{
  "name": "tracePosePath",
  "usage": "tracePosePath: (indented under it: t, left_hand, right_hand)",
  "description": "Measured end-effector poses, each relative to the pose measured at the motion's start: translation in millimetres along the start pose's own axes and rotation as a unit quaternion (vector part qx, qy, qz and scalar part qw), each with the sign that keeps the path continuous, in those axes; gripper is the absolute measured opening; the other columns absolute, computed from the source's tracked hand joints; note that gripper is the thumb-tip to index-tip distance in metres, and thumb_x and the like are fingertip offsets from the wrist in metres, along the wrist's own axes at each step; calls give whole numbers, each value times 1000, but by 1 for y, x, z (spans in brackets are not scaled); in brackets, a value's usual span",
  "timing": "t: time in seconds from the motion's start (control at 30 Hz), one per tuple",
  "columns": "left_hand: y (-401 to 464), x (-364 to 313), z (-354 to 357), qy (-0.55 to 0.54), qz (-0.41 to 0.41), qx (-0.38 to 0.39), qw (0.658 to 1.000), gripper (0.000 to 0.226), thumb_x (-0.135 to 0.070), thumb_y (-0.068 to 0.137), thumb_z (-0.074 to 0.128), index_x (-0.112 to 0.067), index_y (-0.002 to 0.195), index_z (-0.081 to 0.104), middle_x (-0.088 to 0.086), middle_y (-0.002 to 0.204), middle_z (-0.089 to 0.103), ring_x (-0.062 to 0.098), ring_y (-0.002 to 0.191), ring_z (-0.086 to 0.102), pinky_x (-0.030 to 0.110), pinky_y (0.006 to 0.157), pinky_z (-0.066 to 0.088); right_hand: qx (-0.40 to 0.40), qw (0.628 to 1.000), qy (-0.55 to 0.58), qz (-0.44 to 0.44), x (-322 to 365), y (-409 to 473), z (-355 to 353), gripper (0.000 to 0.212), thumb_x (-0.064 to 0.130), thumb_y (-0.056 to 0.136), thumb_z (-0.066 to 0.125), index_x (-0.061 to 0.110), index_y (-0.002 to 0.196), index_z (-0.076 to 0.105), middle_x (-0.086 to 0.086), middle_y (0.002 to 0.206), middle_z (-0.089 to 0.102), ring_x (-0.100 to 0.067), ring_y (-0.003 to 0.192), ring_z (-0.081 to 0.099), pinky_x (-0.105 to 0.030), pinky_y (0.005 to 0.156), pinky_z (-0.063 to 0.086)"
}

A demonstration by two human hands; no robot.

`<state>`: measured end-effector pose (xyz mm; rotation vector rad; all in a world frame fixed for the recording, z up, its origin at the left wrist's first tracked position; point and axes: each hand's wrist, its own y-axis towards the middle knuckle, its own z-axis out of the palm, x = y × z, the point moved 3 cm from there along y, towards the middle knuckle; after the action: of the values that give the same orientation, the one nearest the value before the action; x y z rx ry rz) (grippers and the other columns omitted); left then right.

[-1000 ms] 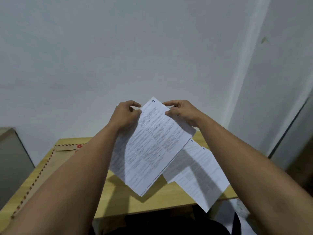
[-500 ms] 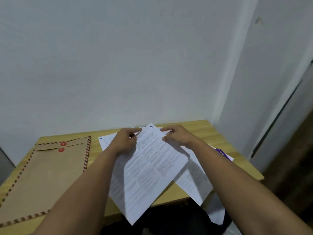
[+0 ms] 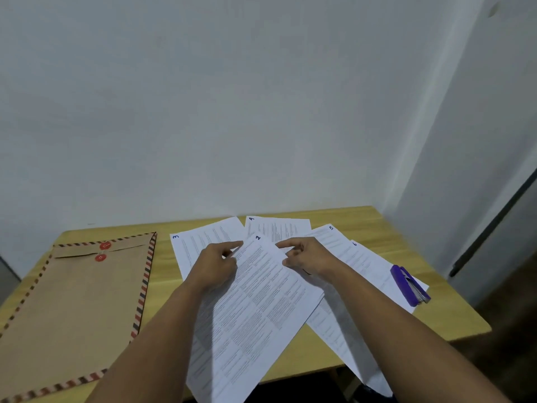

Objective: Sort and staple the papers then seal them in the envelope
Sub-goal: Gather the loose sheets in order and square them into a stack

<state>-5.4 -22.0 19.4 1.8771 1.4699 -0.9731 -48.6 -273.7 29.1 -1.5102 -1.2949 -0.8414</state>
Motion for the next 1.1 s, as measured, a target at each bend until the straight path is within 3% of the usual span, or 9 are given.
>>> tracePosePath:
  t: [0.1, 0.2, 0.33, 0.43, 0.7, 0.8, 0.93, 1.03, 1.1]
  left_hand:
    - [7, 7, -3, -6, -2, -21, 1000, 51, -6, 93, 54, -32, 135, 66, -6, 107, 73, 5, 76, 67, 20, 71, 48]
    - [13, 16, -7, -7, 3, -40, 999, 49, -6, 94, 54, -31, 135, 66, -5, 106, 71, -2, 57, 59, 16, 62, 45]
    - [18, 23, -18, -12, 6, -58, 998, 48, -4, 95, 55, -29, 135, 66, -7, 97, 70, 0, 48, 51, 9, 52, 41]
    - [17, 27, -36, -25, 6, -65, 998, 48, -1, 95, 53, -25, 134, 66, -2, 94, 71, 0, 44, 49, 9, 47, 38]
    - [2, 57, -133, -50, -8, -164, 985, 56, 2, 86, 57, -42, 117, 71, -20, 86, 75, -5, 69, 62, 17, 66, 48]
    - [-2, 82, -168, -69, -34, -190, 979, 55, -1, 86, 58, -45, 115, 73, -10, 91, 77, 3, 74, 66, 28, 70, 56]
    - [-5, 111, -193, -87, -52, -193, 976, 55, 2, 87, 57, -39, 119, 75, -9, 95, 79, 3, 80, 70, 21, 74, 54]
    - [-5, 127, -197, -90, -61, -188, 976, 54, 4, 88, 56, -34, 122, 74, -10, 100, 79, 9, 89, 73, 19, 76, 57]
    - [-4, 139, -195, -103, -75, -181, 975, 53, 4, 89, 56, -30, 125, 73, -4, 102, 79, 17, 91, 73, 27, 83, 59]
  right_hand:
    - [-1, 1000, 24, -4, -6, 19, 7, 40, -17, 88, 68, 2, 123, 72, -13, 77, 61, -14, 72, 73, -21, 74, 60]
    - [-14, 1000, 18, -21, -8, 35, 14, 37, -6, 84, 76, 13, 116, 77, -15, 88, 59, -31, 89, 69, -43, 104, 57]
    - [-48, 996, -56, -56, 2, 48, 24, 29, 4, 93, 66, 16, 119, 75, -2, 77, 66, -11, 73, 63, -25, 82, 53]
    - [-79, 985, -124, -88, 21, 70, 34, 30, 11, 96, 58, 20, 118, 76, 4, 97, 73, -10, 82, 69, -28, 85, 56]
    - [6, 962, -237, -133, 87, 152, 102, 28, 10, 96, 63, 16, 121, 75, 3, 105, 74, -4, 87, 67, -13, 78, 47]
    - [69, 946, -288, -131, 101, 183, 141, 34, 7, 92, 72, 13, 125, 74, -2, 120, 74, -12, 105, 67, -20, 89, 45]
    - [164, 910, -360, -119, 105, 212, 198, 47, 27, 86, 77, 22, 132, 70, 6, 128, 71, -13, 116, 67, -28, 91, 52]
    - [198, 881, -417, -105, 110, 224, 224, 56, 52, 72, 79, 35, 124, 70, 19, 113, 69, -11, 105, 67, -42, 95, 56]
    - [210, 858, -456, -107, 115, 231, 232, 50, 37, 75, 80, 31, 124, 69, 18, 105, 61, -13, 102, 62, -40, 95, 54]
